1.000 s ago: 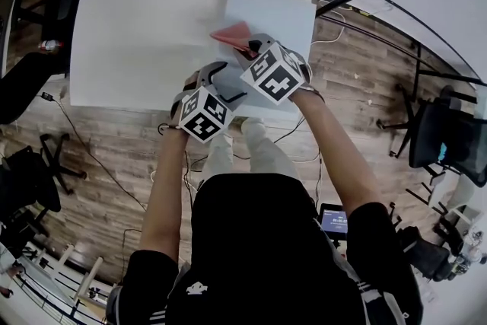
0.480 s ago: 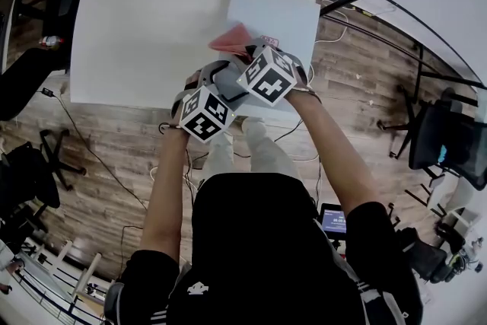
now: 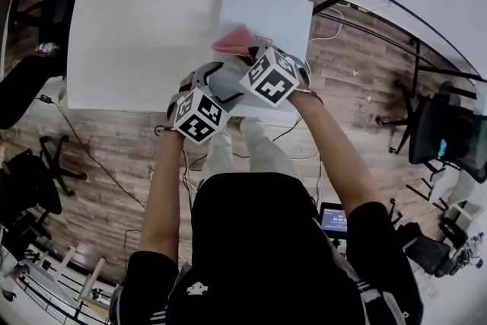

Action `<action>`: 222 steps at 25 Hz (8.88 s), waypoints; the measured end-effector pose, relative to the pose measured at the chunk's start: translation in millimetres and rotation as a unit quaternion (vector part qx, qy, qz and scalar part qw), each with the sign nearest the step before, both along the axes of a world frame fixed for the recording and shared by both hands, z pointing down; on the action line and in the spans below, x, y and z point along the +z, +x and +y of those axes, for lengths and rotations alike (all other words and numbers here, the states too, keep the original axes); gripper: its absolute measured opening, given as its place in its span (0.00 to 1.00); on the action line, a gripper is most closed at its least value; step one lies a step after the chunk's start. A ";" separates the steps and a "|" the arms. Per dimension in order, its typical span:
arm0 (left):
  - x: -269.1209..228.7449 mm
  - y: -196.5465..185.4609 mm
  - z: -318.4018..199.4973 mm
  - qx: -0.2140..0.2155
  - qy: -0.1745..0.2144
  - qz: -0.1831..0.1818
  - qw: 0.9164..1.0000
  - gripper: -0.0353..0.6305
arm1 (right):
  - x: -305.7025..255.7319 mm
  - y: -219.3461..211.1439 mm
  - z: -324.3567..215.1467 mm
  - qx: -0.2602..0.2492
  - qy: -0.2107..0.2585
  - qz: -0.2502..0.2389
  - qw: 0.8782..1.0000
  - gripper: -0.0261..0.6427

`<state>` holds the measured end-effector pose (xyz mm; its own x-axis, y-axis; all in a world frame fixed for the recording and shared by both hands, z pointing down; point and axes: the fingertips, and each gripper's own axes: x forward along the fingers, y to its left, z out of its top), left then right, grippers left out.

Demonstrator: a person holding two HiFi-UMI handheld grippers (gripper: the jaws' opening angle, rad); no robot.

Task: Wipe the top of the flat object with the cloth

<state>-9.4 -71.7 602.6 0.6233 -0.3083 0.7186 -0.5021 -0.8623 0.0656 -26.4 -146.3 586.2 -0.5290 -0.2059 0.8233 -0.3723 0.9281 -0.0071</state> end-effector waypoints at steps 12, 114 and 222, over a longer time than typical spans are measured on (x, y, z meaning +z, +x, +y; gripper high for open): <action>0.8 0.8 0.0 -0.002 0.001 0.000 1.000 0.61 | 2.1 57.9 5.7 0.044 -0.008 0.012 0.999 0.10; 1.5 -0.1 1.3 -0.004 0.006 0.007 1.000 0.61 | 5.0 79.2 -79.0 0.128 0.016 -0.009 0.992 0.10; -313.8 -46.4 -49.0 -0.177 0.242 0.230 0.926 0.07 | -276.4 49.6 14.0 0.267 0.171 -0.277 0.907 0.10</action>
<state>-55.7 -120.7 288.9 0.6269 -0.7687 0.1270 -0.7743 -0.6328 -0.0079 23.2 -132.3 309.8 -0.5912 -0.7476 0.3025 -0.7969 0.5994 -0.0761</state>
